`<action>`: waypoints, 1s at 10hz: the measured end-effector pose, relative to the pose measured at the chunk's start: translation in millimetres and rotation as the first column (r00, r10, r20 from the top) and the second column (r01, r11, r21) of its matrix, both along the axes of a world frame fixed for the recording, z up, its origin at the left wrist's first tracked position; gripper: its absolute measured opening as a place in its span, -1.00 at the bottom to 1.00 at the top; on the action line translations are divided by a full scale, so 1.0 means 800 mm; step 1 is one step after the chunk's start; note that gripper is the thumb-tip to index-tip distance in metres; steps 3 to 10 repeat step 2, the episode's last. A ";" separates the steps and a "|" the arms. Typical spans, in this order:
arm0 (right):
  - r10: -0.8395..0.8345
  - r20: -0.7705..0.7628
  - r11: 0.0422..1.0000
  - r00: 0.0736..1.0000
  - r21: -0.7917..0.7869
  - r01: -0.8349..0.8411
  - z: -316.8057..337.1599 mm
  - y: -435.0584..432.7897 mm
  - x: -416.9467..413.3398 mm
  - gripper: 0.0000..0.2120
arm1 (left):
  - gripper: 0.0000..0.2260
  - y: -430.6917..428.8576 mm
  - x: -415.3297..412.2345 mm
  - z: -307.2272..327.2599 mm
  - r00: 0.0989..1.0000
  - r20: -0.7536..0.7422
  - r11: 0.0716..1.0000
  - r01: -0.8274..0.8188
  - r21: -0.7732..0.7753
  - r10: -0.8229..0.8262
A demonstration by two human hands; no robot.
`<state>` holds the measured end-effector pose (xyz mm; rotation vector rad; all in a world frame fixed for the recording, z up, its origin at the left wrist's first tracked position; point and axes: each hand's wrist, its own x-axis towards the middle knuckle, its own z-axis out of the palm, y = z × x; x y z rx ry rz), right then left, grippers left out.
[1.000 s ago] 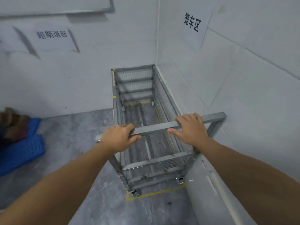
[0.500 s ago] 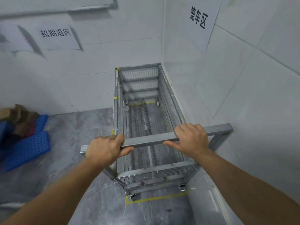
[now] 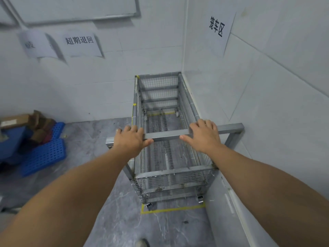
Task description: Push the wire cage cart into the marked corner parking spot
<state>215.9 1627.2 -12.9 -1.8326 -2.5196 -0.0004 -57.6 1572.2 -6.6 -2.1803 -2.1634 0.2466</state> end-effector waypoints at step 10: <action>0.057 -0.158 0.996 0.986 0.072 -0.046 0.026 -0.039 -0.012 -0.42 | -0.38 -0.045 0.001 0.023 0.973 0.191 0.983 0.098 0.155 -0.127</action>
